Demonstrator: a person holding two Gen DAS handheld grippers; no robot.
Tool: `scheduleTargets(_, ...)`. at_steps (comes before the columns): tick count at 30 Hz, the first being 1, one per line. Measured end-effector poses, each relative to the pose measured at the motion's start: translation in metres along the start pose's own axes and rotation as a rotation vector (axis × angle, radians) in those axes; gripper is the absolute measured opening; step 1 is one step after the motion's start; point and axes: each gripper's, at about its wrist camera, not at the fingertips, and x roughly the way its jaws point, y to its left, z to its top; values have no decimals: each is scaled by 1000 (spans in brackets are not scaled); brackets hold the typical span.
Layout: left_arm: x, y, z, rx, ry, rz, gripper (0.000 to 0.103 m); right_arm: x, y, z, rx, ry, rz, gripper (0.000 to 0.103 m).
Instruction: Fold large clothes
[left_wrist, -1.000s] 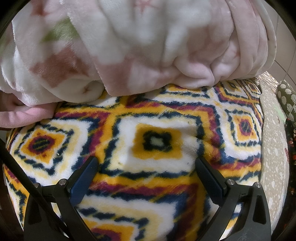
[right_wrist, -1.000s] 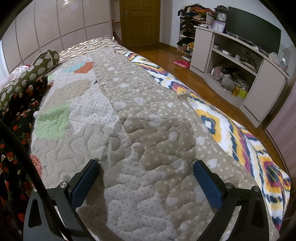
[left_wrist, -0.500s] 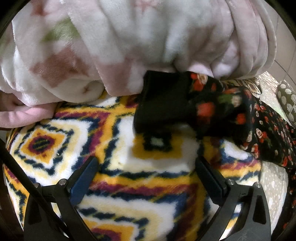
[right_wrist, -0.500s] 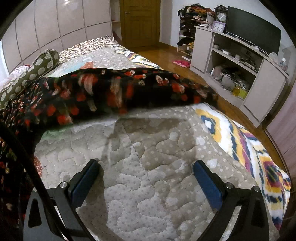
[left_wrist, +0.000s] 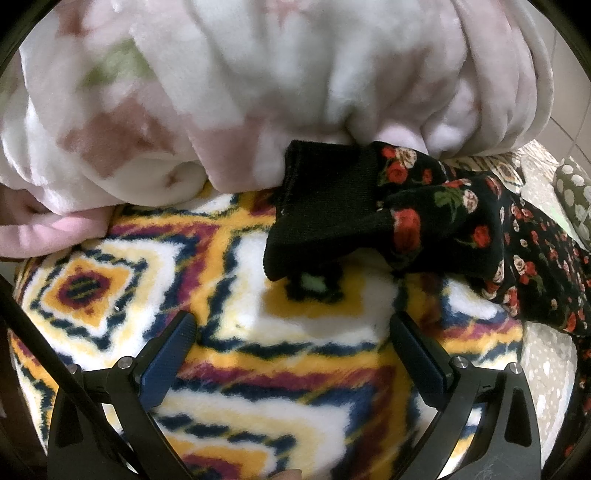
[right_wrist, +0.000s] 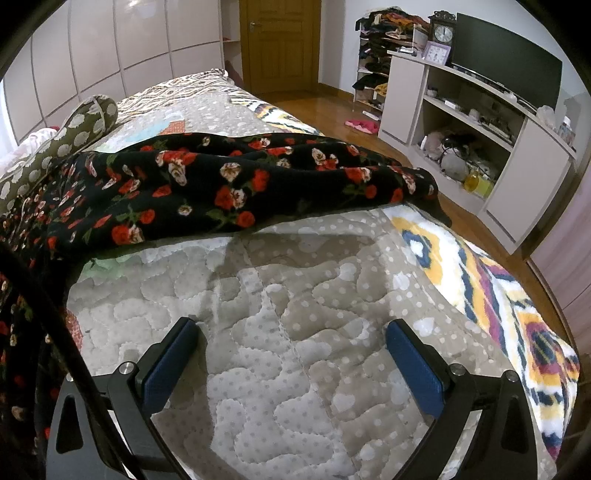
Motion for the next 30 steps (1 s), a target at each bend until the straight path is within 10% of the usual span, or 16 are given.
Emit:
scheduleTargets(9, -106, -11, -31, 123, -181, 11, 103, -19, 6, 12, -39, 80, -27, 103)
scheduleTargets(14, -173, -40, -60, 265, -248, -77, 103, -91, 36, 3, -129, -92, 38, 103)
scheduleTargets(21, -224, -110, -116, 414, -201, -258, 103, -160, 109, -25, -204, -211, 257, 103)
scheduleTargets(30, -205, -197, -198, 594, -82, -300, 103, -143, 186, -77, -280, -95, 410, 103)
